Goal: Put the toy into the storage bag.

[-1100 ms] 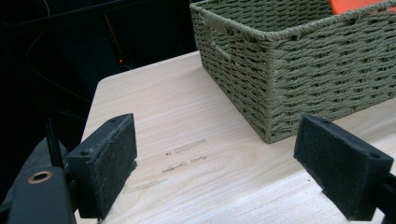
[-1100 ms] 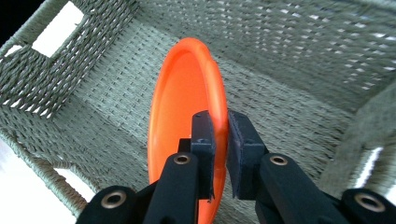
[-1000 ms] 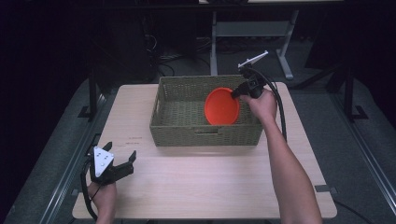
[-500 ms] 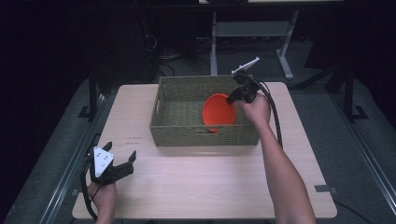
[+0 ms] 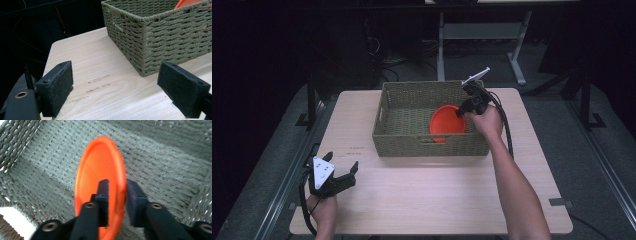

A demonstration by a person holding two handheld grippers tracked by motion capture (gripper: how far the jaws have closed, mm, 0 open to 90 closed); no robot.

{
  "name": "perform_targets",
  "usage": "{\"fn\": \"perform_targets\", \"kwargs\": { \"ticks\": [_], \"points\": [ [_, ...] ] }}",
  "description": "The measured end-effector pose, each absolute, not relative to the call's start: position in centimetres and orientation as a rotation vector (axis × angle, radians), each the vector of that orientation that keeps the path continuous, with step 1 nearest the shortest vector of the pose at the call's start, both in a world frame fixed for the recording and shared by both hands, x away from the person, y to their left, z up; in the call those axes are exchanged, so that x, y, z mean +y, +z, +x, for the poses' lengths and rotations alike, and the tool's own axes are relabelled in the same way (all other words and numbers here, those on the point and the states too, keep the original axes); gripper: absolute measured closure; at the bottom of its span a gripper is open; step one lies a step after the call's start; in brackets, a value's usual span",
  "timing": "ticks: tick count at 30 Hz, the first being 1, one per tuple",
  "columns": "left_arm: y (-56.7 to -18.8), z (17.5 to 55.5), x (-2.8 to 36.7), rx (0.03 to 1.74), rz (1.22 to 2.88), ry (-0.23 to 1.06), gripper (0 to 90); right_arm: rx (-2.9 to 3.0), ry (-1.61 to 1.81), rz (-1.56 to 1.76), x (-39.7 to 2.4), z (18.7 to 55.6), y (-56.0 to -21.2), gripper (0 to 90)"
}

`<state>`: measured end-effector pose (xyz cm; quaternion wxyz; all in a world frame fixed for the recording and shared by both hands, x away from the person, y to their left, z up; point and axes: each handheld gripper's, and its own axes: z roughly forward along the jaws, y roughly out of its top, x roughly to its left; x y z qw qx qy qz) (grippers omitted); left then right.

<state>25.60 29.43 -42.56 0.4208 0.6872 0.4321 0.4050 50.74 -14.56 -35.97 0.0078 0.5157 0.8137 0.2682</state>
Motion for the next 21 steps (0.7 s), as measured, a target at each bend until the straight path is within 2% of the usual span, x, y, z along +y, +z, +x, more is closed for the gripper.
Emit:
{"fn": "perform_targets", "kwargs": {
  "ticks": [8, 21],
  "points": [
    [-42.58, 25.70, 29.40, 1.083, 1.730, 1.014, 12.7, 2.578, 0.803, 1.629, -14.96, 50.83, -36.42, 60.3],
    [-42.59, 25.49, 29.48, 1.085, 1.725, 1.014, 12.7, 2.562, 0.786, 1.635, -15.54, 50.37, -36.35, 56.7]
  ]
}}
